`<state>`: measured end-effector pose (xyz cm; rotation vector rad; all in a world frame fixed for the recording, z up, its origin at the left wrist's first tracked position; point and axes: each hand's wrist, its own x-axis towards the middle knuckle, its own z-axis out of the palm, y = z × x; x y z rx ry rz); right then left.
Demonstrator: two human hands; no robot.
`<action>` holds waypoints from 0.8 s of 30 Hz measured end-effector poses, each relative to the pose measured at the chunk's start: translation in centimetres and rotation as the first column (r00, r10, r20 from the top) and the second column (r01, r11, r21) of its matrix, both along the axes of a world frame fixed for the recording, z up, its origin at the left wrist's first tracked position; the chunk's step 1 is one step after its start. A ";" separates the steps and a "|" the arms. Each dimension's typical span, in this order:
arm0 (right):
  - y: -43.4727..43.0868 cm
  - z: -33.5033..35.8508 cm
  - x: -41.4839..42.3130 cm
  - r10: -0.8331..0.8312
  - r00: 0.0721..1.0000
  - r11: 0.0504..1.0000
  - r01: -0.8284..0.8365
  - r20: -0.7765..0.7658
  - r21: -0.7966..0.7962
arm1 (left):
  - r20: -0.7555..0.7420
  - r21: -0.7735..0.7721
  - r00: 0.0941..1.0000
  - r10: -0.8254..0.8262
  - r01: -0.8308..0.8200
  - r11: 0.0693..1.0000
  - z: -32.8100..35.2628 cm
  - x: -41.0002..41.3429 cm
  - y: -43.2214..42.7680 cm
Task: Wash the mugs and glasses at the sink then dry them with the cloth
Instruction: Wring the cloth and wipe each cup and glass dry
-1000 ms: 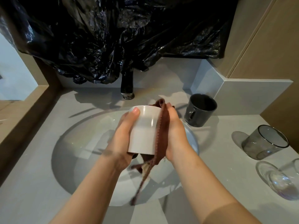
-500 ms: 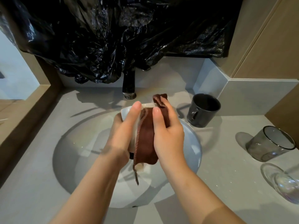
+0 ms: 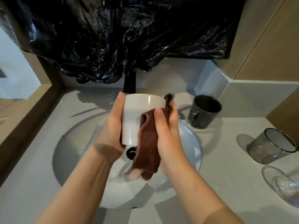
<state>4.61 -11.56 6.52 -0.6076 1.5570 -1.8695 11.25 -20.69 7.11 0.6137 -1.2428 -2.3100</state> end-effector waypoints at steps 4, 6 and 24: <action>-1.3 1.0 -2.3 -0.068 0.993 0.995 0.061 0.092 0.079 | 0.064 -0.028 0.998 0.014 -0.013 1.000 -0.2 0.1 0.8; -1.7 0.9 -3.0 -0.100 0.991 0.989 0.090 0.086 0.122 | 0.155 -0.066 0.987 0.031 -0.021 0.998 -0.5 0.3 1.2; -0.7 0.0 -4.4 -0.058 0.888 0.992 -0.002 0.457 0.129 | 0.075 -0.836 0.993 0.090 0.014 0.549 -0.4 1.2 -0.3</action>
